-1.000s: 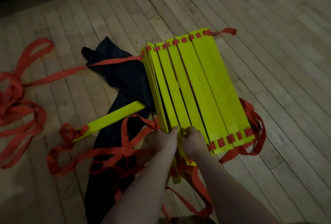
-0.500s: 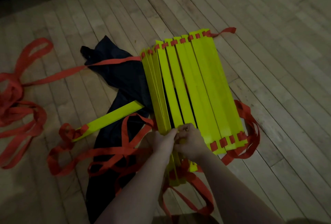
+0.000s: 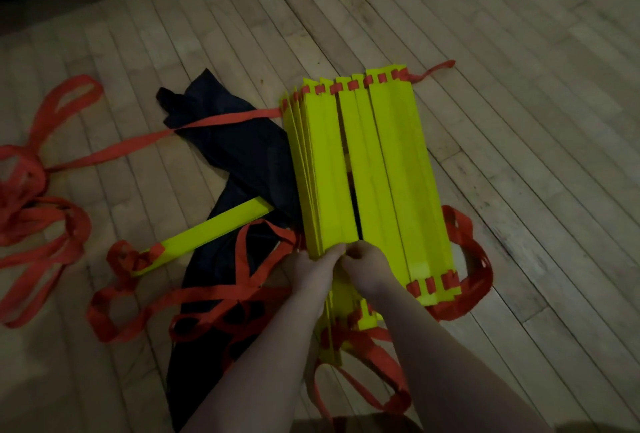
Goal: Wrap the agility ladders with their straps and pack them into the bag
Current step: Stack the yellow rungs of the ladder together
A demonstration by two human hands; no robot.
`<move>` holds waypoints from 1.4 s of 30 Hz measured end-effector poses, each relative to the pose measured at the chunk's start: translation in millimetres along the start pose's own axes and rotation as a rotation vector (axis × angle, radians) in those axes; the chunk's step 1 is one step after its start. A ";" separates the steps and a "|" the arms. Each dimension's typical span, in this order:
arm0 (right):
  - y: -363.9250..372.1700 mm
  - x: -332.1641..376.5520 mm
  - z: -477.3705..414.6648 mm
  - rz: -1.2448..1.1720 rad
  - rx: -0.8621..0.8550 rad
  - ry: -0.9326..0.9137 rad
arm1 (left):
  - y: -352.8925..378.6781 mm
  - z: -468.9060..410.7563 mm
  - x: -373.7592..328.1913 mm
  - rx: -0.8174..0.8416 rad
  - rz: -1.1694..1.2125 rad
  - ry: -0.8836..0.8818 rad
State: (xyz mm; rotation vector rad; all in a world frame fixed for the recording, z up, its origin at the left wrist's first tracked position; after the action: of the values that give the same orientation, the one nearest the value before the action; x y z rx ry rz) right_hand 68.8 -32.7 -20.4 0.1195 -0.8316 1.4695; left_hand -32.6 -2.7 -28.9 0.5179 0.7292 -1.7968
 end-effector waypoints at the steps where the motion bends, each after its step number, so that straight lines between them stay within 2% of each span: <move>1: 0.8 2.0 2.3 0.033 0.010 -0.044 | -2.2 2.4 -2.2 -0.006 0.007 0.004; 4: 3.4 5.4 10.1 0.192 0.025 -0.182 | -7.9 6.4 -2.4 0.018 0.046 -0.036; 6: 5.7 5.9 14.1 0.183 0.040 -0.228 | -12.3 4.8 -0.6 0.047 0.036 -0.025; 9: 2.5 4.2 14.1 -0.004 0.036 -0.160 | -18.7 -1.8 2.8 0.079 -0.043 0.008; 11: 2.6 3.3 13.3 -0.019 0.021 -0.132 | -19.0 -0.7 2.2 0.115 -0.066 0.021; 13: 3.5 5.7 12.8 -0.030 -0.057 -0.136 | -19.3 -0.4 1.1 0.125 -0.067 0.039; 16: 2.7 5.6 10.7 -0.102 -0.146 0.005 | -22.6 1.7 -1.7 0.098 -0.089 0.069; 19: 6.0 0.8 3.9 -0.124 -0.080 0.070 | -23.4 0.6 4.0 0.106 -0.077 0.049; 21: 3.1 -2.4 1.8 -0.101 -0.074 0.090 | -23.0 1.8 7.4 0.128 -0.027 0.037; 25: -4.3 -1.1 1.2 0.063 -0.084 0.018 | -23.5 4.0 5.4 0.114 -0.088 0.070; 31: -3.0 7.5 8.6 0.249 -0.189 -0.096 | -19.7 8.7 2.0 0.071 -0.046 0.043; 34: -2.7 10.0 11.3 0.311 -0.224 -0.097 | -18.2 11.2 -3.2 0.046 0.008 0.070; 39: -2.7 8.2 12.3 0.209 -0.110 -0.137 | -8.1 12.5 -4.9 0.136 0.013 -0.007; 42: -2.3 7.5 11.8 0.198 -0.048 -0.161 | -7.1 14.4 -7.9 0.131 0.001 0.028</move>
State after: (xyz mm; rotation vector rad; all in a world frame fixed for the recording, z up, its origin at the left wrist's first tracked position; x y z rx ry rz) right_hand 65.1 -33.4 -6.8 0.1236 -1.0325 1.6395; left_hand -36.7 -5.7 -11.8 0.6310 0.6333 -1.8479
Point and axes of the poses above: each hand's wrist, its own z-axis away from the middle knuckle, its own y-axis out of the palm, x = y × z, the point moved 4 cm from there along -z, towards the middle knuckle, and after that the axes turned 7 degrees about y, right-handed, at the moved point
